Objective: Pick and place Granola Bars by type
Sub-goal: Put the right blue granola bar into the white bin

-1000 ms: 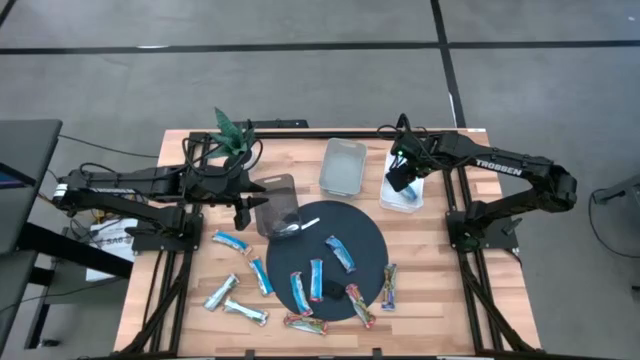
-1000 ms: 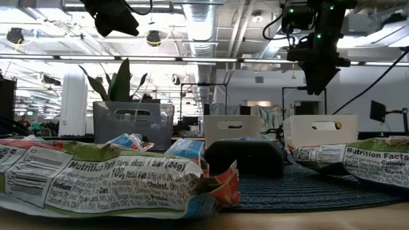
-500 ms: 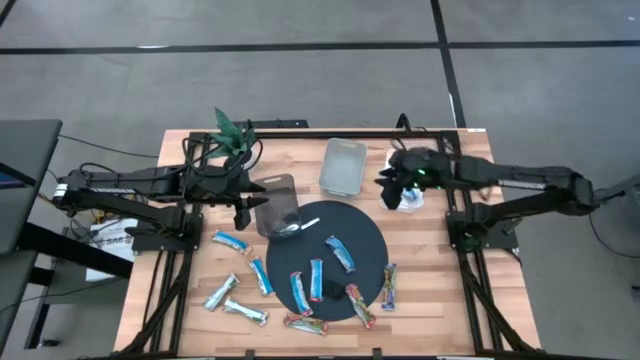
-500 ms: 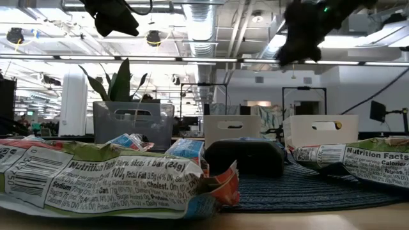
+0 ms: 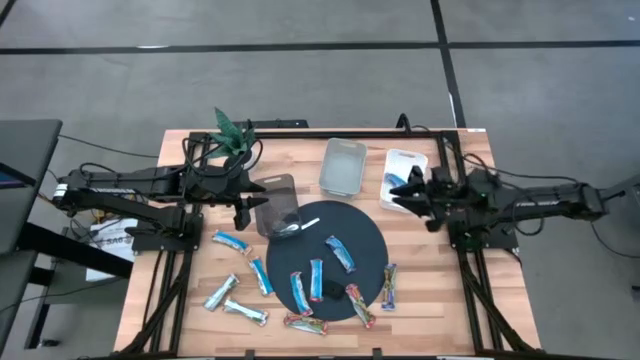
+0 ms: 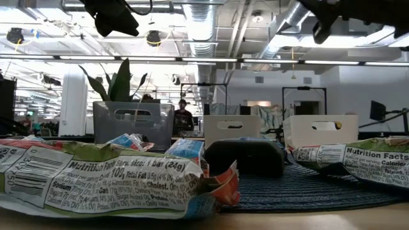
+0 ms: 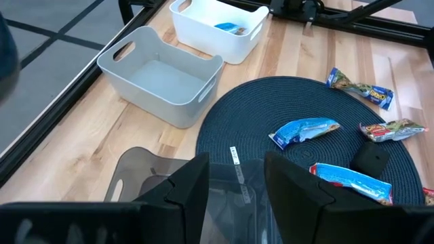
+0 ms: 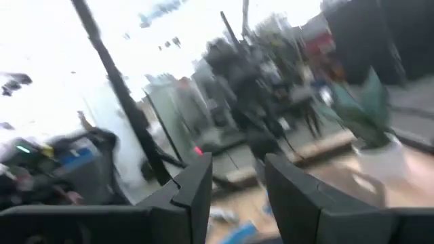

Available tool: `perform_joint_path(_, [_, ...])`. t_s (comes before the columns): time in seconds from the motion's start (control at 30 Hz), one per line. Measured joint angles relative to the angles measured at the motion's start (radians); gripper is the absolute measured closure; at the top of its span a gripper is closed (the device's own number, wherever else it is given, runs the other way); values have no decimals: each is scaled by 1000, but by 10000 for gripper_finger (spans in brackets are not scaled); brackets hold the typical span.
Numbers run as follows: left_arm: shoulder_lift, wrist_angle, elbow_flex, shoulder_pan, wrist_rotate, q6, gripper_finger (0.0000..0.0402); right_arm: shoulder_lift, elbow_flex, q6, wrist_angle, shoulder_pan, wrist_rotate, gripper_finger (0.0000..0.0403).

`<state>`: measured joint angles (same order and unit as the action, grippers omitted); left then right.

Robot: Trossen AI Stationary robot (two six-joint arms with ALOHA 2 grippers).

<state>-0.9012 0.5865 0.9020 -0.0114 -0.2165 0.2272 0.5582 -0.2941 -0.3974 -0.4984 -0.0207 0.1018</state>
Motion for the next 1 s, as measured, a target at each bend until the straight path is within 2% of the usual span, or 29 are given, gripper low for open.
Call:
perform_joint_path(0.23, [0, 0, 0, 0, 0, 0, 268, -98, 166, -6, -239, 47, -3, 276])
perform_joint_path(0.6, [0, -1, 0, 0, 0, 88, 268, -276, 284, 3, -254, 95, 0, 280])
perform_joint_path(0.77, [0, -1, 0, 0, 0, 91, 267, -321, 284, -25, -89, 95, -7, 280])
perform_joint_path(1.0, [0, -2, 0, 0, 0, 104, 267, -292, 162, -225, 402, 98, -42, 281])
